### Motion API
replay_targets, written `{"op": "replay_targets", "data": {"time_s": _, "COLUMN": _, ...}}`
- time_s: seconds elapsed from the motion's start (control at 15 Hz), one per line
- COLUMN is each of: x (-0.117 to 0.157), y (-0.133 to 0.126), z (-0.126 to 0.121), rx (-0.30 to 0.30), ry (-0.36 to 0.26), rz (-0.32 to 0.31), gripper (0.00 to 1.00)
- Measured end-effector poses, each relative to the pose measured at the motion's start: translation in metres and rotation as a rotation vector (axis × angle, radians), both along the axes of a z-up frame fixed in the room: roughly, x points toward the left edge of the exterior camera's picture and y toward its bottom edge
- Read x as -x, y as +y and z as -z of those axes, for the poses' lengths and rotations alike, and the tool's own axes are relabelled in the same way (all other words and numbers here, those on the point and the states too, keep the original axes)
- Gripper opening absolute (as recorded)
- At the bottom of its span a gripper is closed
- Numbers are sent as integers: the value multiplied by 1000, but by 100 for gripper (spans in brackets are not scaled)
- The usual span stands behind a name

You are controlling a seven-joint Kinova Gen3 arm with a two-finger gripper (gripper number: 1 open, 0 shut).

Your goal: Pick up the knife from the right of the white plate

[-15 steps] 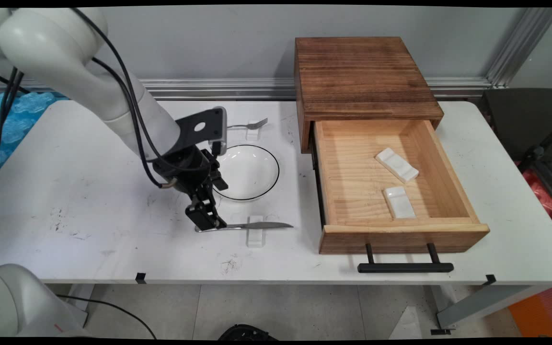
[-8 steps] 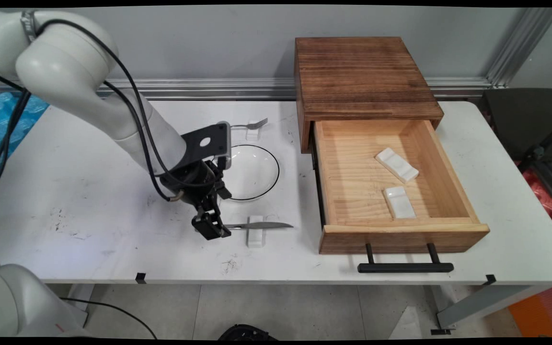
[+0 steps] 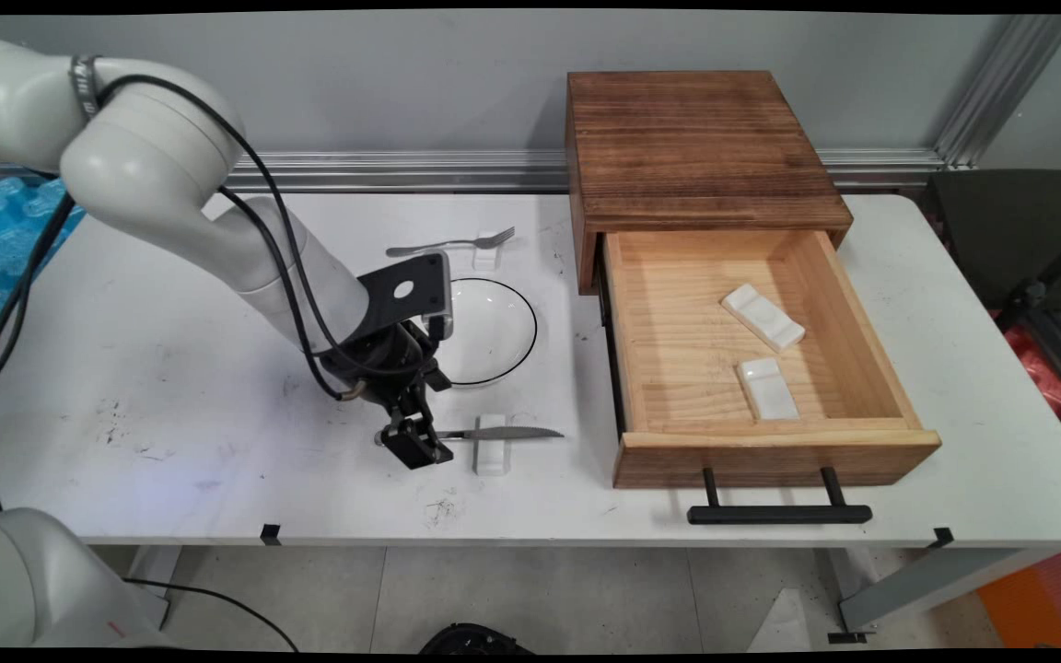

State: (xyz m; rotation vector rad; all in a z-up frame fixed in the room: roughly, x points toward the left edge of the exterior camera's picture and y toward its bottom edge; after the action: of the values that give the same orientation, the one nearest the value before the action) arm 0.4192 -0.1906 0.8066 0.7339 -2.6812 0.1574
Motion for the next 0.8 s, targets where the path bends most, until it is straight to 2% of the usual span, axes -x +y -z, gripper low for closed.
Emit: {"op": "replay_targets", "data": {"time_s": 0.8, "x": 2, "y": -4, "z": 20, "rx": 38, "ry": -25, "rz": 62, "gripper": 100}}
